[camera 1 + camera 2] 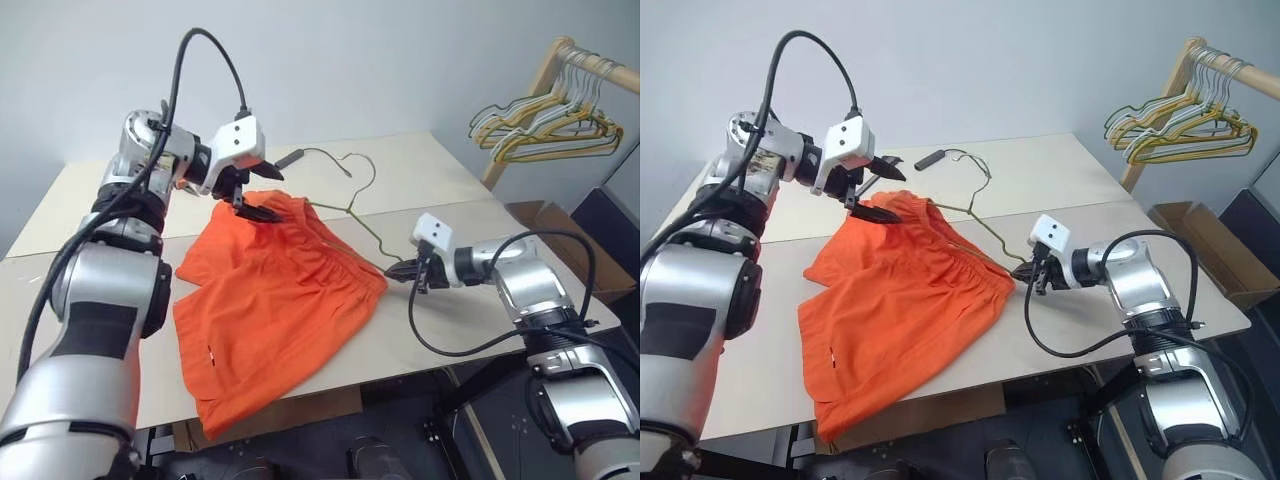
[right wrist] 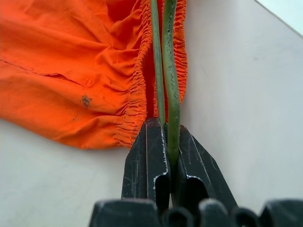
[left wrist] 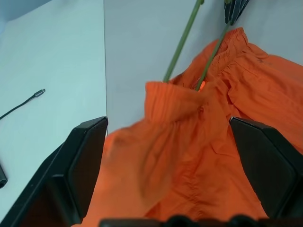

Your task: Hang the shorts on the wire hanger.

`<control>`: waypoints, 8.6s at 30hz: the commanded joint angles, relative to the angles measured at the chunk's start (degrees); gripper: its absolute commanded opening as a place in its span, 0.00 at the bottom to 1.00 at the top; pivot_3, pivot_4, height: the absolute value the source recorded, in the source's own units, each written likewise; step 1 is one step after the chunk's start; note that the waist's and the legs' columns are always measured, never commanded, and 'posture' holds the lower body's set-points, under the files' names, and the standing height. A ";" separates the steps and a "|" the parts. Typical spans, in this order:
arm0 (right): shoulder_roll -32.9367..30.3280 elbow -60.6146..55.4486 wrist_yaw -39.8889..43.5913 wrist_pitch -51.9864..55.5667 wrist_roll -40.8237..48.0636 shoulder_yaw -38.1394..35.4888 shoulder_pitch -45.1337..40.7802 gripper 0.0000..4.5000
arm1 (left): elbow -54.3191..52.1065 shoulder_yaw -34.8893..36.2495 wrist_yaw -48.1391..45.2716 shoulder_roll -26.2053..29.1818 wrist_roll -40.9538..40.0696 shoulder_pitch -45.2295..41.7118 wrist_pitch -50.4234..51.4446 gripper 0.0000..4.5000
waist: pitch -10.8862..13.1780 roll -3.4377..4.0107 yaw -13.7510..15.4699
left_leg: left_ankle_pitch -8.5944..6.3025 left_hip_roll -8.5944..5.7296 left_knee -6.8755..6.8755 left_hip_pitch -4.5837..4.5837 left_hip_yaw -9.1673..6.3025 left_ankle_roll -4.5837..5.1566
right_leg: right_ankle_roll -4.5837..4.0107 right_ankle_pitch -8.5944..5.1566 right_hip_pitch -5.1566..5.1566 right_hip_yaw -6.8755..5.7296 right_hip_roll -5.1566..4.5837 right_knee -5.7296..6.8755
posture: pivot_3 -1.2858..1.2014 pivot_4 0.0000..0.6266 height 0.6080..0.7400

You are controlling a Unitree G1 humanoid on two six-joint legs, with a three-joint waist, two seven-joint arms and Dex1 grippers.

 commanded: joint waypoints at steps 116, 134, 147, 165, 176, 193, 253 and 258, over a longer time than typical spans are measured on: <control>-2.32 18.39 -1.77 6.79 15.86 -12.80 -3.91 0.01 | -4.24 -9.43 -7.32 12.94 -14.06 2.82 -4.32 0.00 | 0.00 -0.01 -0.01 | -0.08 0.05 0.55 -0.02 -0.01 0.14 | 0.14 -0.08 0.01 0.04 -0.01 0.75 | 0.48 0.00 1.00; -8.11 5.82 0.63 -0.69 10.84 -10.47 -5.57 0.01 | -1.97 -6.43 -0.46 10.18 -2.43 2.99 -7.95 0.00 | 0.00 0.00 0.09 | -0.08 0.03 0.57 -0.05 -0.01 0.14 | 0.17 -0.10 -0.01 0.04 -0.01 0.73 | 0.47 0.00 1.00; -8.98 -12.33 -2.59 0.04 5.37 -6.29 -11.70 0.01 | -3.82 -1.21 1.93 6.37 -0.87 2.21 -8.18 0.00 | 0.01 0.00 0.07 | -0.09 0.04 0.58 -0.08 0.01 0.14 | 0.18 -0.11 -0.06 0.05 -0.01 0.73 | 0.47 0.00 1.00; -5.55 -15.08 -9.32 -11.05 -2.33 -2.12 -7.83 0.11 | -6.18 2.78 -2.35 4.75 -1.42 3.92 -8.03 0.00 | 0.01 0.00 -0.14 | -0.09 0.04 0.58 -0.05 0.01 0.14 | 0.18 -0.11 -0.07 0.05 0.00 0.73 | 0.47 0.00 1.00; -5.63 -13.68 -5.05 -11.20 -1.35 -0.74 -3.75 0.60 | -6.81 4.15 -1.42 4.11 -1.70 4.72 -7.06 0.00 | 0.01 0.00 0.05 | -0.09 0.03 0.59 -0.09 0.00 0.14 | 0.18 -0.11 -0.04 0.03 -0.03 0.74 | 0.47 0.00 1.00; -1.42 -13.59 -4.91 -1.42 6.22 -4.09 -5.60 0.60 | -8.50 4.21 -5.37 2.64 -2.05 6.41 -7.32 0.00 | 0.01 0.00 -0.15 | -0.09 0.03 0.60 -0.05 0.00 0.14 | 0.18 -0.11 -0.04 0.04 -0.03 0.77 | 0.47 0.00 1.00; 2.62 -15.49 -68.88 52.67 -7.70 -37.66 -10.75 0.00 | -55.23 27.65 14.43 -6.89 -44.22 30.09 33.56 1.00 | -0.20 0.35 -3.37 | -0.08 0.05 0.58 0.14 0.00 0.13 | 0.18 -0.11 0.08 0.26 -0.16 0.78 | 0.43 0.00 1.00; 4.23 -3.16 -79.81 43.12 -9.14 -42.61 -17.43 0.00 | -56.43 26.84 16.97 -8.13 -43.65 30.70 32.39 1.00 | -0.25 0.45 -4.19 | -0.07 -0.01 0.53 0.17 -0.01 0.11 | 0.18 -0.11 0.08 0.29 -0.23 0.80 | 0.43 0.00 1.00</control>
